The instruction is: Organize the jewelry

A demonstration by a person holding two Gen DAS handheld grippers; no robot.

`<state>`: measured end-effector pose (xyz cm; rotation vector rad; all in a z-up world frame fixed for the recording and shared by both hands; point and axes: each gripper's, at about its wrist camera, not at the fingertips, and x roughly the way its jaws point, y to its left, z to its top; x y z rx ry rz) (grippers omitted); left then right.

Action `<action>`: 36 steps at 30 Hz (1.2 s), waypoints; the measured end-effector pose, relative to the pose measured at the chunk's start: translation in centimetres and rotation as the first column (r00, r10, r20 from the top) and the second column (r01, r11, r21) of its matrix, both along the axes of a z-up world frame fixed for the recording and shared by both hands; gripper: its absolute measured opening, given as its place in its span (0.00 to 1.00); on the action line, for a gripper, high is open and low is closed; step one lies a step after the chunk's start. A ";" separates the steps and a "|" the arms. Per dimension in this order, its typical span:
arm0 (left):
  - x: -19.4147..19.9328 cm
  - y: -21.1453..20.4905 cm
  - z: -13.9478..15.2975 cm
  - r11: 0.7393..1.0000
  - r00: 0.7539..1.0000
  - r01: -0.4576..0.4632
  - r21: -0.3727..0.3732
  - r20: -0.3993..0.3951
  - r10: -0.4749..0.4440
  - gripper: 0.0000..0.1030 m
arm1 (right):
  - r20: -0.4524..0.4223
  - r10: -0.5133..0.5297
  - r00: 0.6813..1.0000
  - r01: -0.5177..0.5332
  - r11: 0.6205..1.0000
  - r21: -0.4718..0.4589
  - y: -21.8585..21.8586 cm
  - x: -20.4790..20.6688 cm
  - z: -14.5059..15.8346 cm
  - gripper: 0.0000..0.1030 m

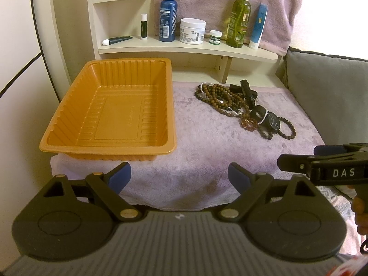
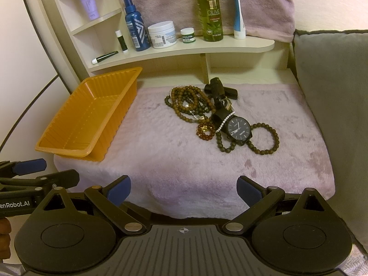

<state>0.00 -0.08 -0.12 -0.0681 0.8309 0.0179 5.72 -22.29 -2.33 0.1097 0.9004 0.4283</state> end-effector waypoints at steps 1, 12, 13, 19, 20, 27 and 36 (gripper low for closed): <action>0.0 0.0 0.0 1.000 1.000 0.000 -0.001 0.000 0.000 0.88 | 0.000 0.000 1.000 0.000 1.000 0.001 0.0 0.0 0.0 0.96; 0.0 0.0 0.1 1.000 1.000 -0.004 -0.002 0.000 0.004 0.88 | 0.001 0.000 1.000 0.000 1.000 0.000 0.0 0.0 0.1 0.96; 0.0 0.0 0.1 1.000 1.000 -0.003 -0.003 0.001 0.003 0.88 | 0.001 0.000 1.000 0.000 1.000 0.001 0.0 0.0 0.2 0.96; 0.0 0.0 0.1 1.000 1.000 -0.004 -0.004 0.001 0.004 0.88 | 0.002 0.002 1.000 -0.002 1.000 -0.001 0.1 0.1 0.3 0.96; 0.1 0.0 0.1 1.000 1.000 -0.004 -0.003 0.001 0.004 0.88 | 0.003 0.002 1.000 -0.002 1.000 -0.001 0.1 0.0 0.3 0.96; 0.1 0.1 0.1 1.000 1.000 -0.003 -0.004 0.000 0.003 0.88 | 0.003 0.002 1.000 -0.002 1.000 -0.001 0.2 0.1 0.3 0.96; 0.0 0.1 0.1 1.000 1.000 -0.003 -0.005 0.001 0.003 0.88 | 0.004 0.001 1.000 -0.001 1.000 -0.001 0.2 0.0 0.3 0.96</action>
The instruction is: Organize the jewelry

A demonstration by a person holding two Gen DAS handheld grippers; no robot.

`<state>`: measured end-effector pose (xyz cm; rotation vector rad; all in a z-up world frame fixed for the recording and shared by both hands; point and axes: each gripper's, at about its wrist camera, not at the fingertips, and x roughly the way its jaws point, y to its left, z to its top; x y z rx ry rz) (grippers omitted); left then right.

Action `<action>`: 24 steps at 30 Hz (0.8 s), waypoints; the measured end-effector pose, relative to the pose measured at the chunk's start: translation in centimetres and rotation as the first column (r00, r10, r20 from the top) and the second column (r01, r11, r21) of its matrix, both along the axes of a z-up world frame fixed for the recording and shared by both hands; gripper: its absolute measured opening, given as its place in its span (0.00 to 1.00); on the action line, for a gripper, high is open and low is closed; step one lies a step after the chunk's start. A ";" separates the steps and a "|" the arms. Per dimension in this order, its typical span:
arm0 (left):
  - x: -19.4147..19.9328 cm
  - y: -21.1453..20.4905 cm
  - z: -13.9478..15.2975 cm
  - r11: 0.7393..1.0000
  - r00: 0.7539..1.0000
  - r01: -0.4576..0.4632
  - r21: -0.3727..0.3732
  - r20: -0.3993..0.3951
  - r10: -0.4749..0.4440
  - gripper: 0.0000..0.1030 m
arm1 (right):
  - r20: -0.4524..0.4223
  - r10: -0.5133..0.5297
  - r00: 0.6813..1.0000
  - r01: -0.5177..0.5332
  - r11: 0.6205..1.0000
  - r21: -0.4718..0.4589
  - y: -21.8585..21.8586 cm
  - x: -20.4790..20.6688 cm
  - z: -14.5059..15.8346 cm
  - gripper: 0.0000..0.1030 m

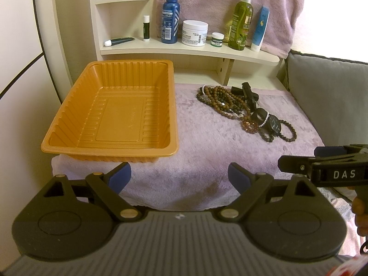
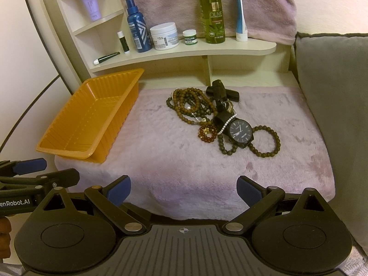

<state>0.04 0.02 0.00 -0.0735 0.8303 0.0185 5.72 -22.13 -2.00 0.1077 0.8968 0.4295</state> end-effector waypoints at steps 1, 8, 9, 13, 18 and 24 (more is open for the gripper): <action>0.0 0.0 0.0 1.000 1.000 0.000 0.000 0.000 0.000 0.88 | 0.000 0.000 1.000 0.000 1.000 0.000 0.0 0.0 0.0 0.96; 0.0 0.0 0.0 1.000 1.000 0.000 -0.001 0.001 0.000 0.88 | 0.001 0.000 1.000 0.000 1.000 0.000 0.0 0.0 0.0 0.96; 0.0 0.0 0.0 1.000 1.000 0.000 -0.001 0.001 0.000 0.88 | 0.001 0.000 1.000 0.000 1.000 0.000 0.0 0.0 0.0 0.96; 0.0 0.0 0.0 1.000 1.000 0.000 -0.001 0.000 0.000 0.88 | 0.001 0.000 1.000 0.000 1.000 0.000 0.0 0.0 0.0 0.96; 0.0 0.1 0.1 1.000 1.000 -0.001 -0.004 0.000 0.001 0.88 | 0.002 0.000 1.000 0.000 1.000 0.000 -0.1 0.0 -0.1 0.96; 0.0 1.0 0.0 1.000 1.000 -0.021 -0.012 0.004 0.021 0.88 | 0.013 -0.009 1.000 0.009 1.000 0.016 -0.1 0.2 -0.1 0.96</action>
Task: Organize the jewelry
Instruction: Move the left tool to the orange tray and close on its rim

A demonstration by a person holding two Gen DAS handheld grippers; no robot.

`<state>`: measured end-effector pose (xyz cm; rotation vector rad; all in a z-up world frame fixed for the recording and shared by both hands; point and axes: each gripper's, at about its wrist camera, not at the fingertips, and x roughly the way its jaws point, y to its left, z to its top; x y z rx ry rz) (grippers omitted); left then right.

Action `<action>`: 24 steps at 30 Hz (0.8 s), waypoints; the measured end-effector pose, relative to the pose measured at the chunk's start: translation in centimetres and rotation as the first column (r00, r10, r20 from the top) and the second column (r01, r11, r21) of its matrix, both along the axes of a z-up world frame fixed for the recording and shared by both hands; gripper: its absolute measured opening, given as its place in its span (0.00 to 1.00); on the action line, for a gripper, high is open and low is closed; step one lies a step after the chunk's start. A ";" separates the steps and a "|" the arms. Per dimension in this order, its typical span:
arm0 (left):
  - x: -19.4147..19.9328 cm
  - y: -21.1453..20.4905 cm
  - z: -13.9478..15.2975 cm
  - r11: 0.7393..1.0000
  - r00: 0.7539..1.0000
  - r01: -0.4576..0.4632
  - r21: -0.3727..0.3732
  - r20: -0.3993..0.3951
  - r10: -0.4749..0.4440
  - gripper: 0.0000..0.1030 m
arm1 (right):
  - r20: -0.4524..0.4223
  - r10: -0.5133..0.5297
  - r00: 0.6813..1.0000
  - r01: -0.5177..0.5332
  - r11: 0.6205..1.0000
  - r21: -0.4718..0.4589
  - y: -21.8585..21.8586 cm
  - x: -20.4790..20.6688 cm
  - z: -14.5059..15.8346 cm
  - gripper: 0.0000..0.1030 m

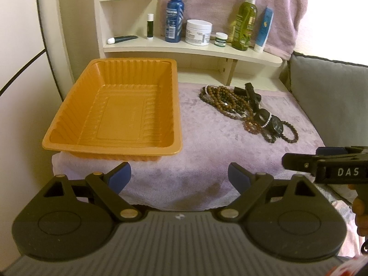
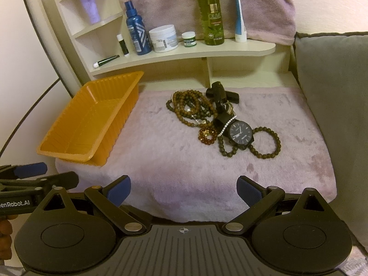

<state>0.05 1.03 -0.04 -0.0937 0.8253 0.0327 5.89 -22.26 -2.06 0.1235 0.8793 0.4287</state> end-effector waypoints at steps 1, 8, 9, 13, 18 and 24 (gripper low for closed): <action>0.0 0.2 0.0 1.000 1.000 -0.008 0.001 0.003 0.008 0.88 | 0.006 -0.002 1.000 0.002 1.000 0.005 -0.1 0.1 0.0 0.96; -0.7 2.9 -0.4 0.994 0.994 -0.105 0.011 0.043 0.104 0.88 | 0.046 -0.031 0.998 0.029 0.998 0.053 -1.1 0.8 -0.3 0.83; -0.8 3.5 -0.5 0.992 0.990 -0.127 0.019 0.058 0.126 0.88 | 0.046 -0.033 0.998 0.030 0.998 0.058 -1.2 1.0 -0.4 0.82; -1.3 5.7 -0.8 0.973 0.970 -0.227 0.029 0.097 0.224 0.88 | 0.045 -0.056 0.997 0.052 0.995 0.080 -2.0 1.5 -0.9 0.82; -1.9 8.4 -1.4 0.941 0.931 -0.338 0.023 0.153 0.331 0.84 | 0.042 -0.089 0.995 0.085 0.992 0.096 -2.8 2.1 -1.6 0.82; -1.8 10.6 -2.7 0.911 0.894 -0.412 0.013 0.200 0.401 0.79 | 0.063 -0.129 0.990 0.121 0.986 0.112 -3.6 4.0 -2.3 0.82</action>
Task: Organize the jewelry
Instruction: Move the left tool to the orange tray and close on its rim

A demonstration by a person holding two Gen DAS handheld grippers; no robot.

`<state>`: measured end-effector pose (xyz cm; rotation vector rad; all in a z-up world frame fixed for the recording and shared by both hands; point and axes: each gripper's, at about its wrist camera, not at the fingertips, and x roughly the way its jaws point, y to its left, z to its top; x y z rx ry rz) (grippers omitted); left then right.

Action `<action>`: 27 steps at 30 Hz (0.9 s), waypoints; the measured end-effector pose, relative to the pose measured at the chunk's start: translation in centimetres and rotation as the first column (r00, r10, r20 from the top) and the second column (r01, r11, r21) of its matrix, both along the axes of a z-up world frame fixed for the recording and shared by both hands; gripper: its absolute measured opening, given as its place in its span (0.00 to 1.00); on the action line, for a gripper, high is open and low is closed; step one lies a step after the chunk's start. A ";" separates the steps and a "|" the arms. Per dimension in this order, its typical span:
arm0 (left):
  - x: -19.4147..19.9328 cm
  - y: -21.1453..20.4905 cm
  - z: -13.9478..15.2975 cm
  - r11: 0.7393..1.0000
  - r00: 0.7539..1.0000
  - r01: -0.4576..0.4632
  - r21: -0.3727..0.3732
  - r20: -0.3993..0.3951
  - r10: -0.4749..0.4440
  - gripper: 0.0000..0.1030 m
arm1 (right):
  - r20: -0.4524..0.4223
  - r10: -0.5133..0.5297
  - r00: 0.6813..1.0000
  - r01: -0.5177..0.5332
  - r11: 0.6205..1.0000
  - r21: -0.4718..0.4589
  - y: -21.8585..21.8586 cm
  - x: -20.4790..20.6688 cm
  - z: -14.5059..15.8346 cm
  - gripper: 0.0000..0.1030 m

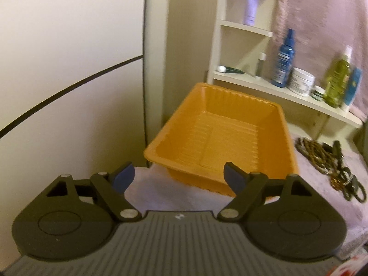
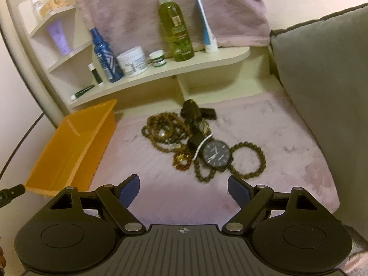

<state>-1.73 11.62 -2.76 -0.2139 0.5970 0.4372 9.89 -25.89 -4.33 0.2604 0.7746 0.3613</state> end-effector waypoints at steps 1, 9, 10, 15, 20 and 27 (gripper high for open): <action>0.1 0.3 -0.3 1.000 1.000 -0.005 -0.004 0.011 0.005 0.79 | 0.000 0.000 1.000 0.000 1.000 0.000 0.0 0.0 0.0 0.82; 1.6 2.7 -2.9 0.998 0.997 -0.045 -0.046 0.062 0.048 0.78 | 0.016 -0.012 1.000 0.012 0.999 0.043 -0.8 2.5 -0.9 0.82; 1.8 2.9 -3.1 0.998 0.997 -0.041 -0.054 0.066 0.045 0.78 | 0.021 -0.014 1.000 0.013 0.999 0.042 -0.8 2.7 -1.0 0.82; 3.4 3.8 -4.5 0.996 0.996 -0.036 -0.082 0.079 0.043 0.77 | 0.038 -0.058 0.998 0.057 0.998 0.041 -1.0 3.1 -1.3 0.82; 4.7 3.8 -5.6 0.997 0.996 -0.020 -0.068 0.085 0.026 0.68 | 0.015 -0.093 0.996 0.092 0.996 0.015 -1.2 3.7 -1.7 0.82; 5.9 3.4 -6.3 0.999 0.994 -0.005 -0.036 0.105 0.009 0.58 | -0.020 -0.117 0.993 0.117 0.993 -0.005 -1.4 4.3 -2.2 0.82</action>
